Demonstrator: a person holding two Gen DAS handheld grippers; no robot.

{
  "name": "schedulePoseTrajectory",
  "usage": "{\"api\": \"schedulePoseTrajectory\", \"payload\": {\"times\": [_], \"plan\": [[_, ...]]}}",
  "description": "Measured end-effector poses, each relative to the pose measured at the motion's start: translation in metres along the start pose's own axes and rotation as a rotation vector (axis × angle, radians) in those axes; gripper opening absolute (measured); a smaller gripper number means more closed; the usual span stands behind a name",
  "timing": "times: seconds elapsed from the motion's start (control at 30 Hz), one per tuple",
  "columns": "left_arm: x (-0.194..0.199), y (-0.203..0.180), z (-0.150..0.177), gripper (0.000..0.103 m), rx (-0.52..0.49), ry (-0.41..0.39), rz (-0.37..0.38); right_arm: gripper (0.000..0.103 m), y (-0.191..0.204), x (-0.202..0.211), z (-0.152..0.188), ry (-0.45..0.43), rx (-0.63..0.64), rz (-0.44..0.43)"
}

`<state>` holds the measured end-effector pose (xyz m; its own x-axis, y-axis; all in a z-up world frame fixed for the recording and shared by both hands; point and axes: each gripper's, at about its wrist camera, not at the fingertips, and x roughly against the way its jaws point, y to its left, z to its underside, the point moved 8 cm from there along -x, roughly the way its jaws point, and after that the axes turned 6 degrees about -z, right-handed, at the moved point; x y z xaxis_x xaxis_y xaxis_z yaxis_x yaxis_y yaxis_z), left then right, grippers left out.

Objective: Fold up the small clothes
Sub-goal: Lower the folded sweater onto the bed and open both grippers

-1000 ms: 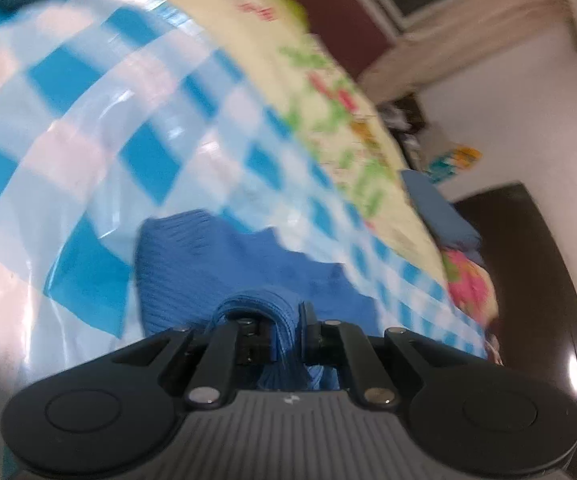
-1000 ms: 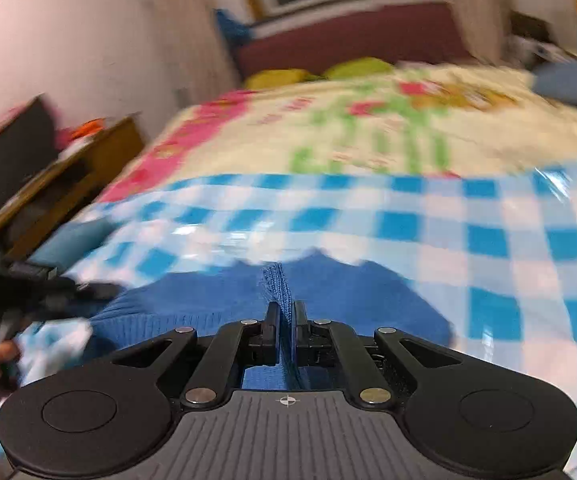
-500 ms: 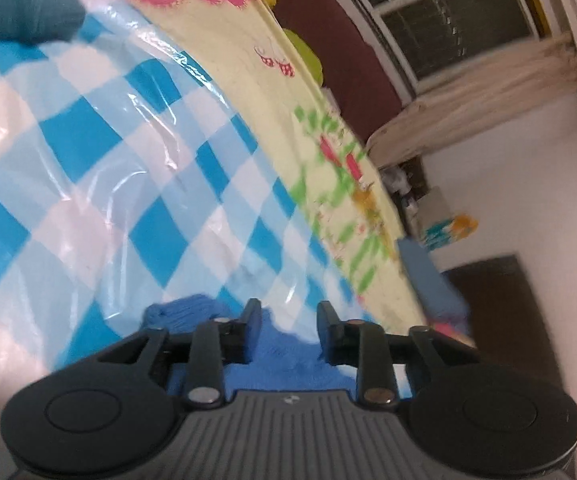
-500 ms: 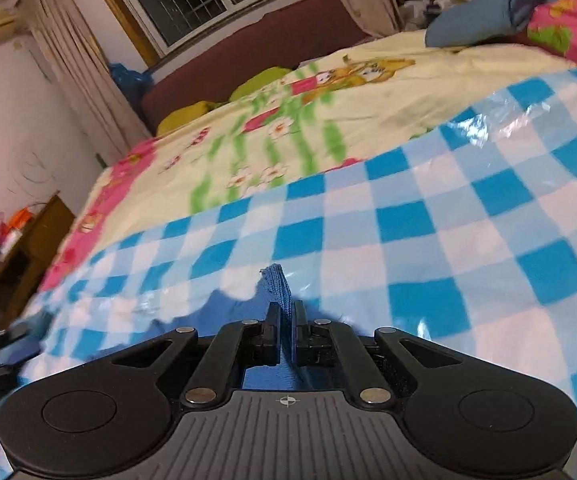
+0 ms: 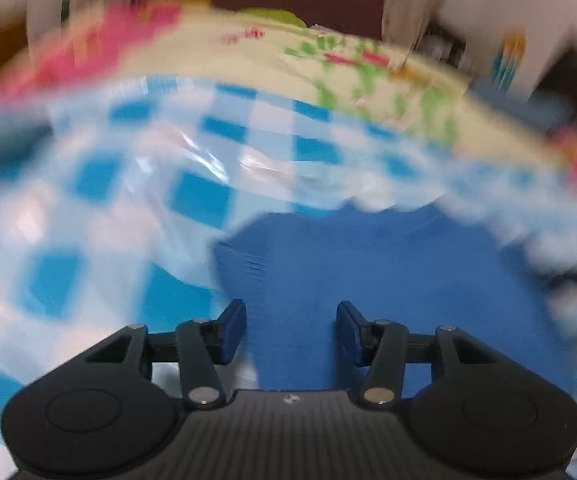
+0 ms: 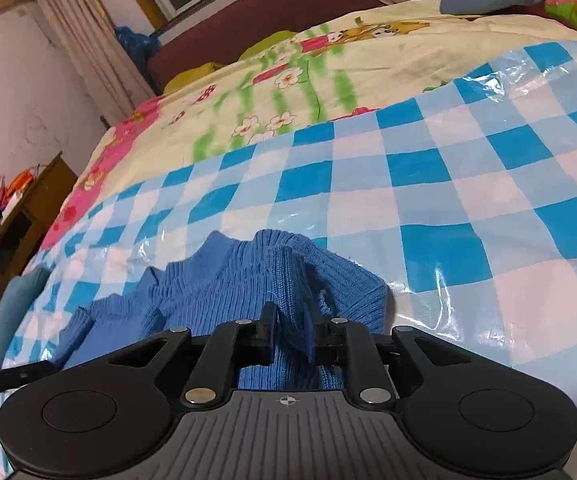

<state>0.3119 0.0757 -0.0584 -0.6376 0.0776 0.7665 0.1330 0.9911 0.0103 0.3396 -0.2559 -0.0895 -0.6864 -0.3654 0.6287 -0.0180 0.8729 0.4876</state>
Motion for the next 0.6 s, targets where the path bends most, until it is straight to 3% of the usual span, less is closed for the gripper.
{"api": "schedulePoseTrajectory", "payload": {"times": [0.07, 0.1, 0.17, 0.23, 0.3, 0.43, 0.6], "plan": [[-0.008, -0.003, 0.004, 0.055, -0.123, -0.028, -0.125, 0.021, 0.001, -0.001, 0.002, 0.009, 0.013, 0.000], [-0.011, 0.001, 0.004, 0.053, -0.105, -0.027, -0.133, 0.021, 0.000, -0.002, 0.003, 0.011, 0.015, 0.000], [-0.013, 0.022, -0.001, 0.035, 0.073, 0.000, -0.067, 0.020, -0.001, 0.000, 0.004, 0.002, 0.041, 0.022], [-0.020, 0.047, -0.003, 0.018, 0.272, 0.033, 0.013, 0.005, -0.004, 0.001, 0.002, 0.006, 0.051, 0.028], [-0.026, 0.060, -0.002, 0.016, 0.375, 0.059, 0.060, 0.005, -0.007, 0.003, -0.002, 0.004, 0.030, 0.017], [-0.021, 0.054, -0.004, 0.011, 0.421, 0.067, 0.161, 0.005, -0.005, 0.015, -0.017, -0.040, -0.006, -0.026], [-0.015, 0.041, -0.008, 0.012, 0.387, 0.053, 0.199, 0.005, -0.004, 0.012, -0.021, -0.032, 0.012, -0.013]]}}
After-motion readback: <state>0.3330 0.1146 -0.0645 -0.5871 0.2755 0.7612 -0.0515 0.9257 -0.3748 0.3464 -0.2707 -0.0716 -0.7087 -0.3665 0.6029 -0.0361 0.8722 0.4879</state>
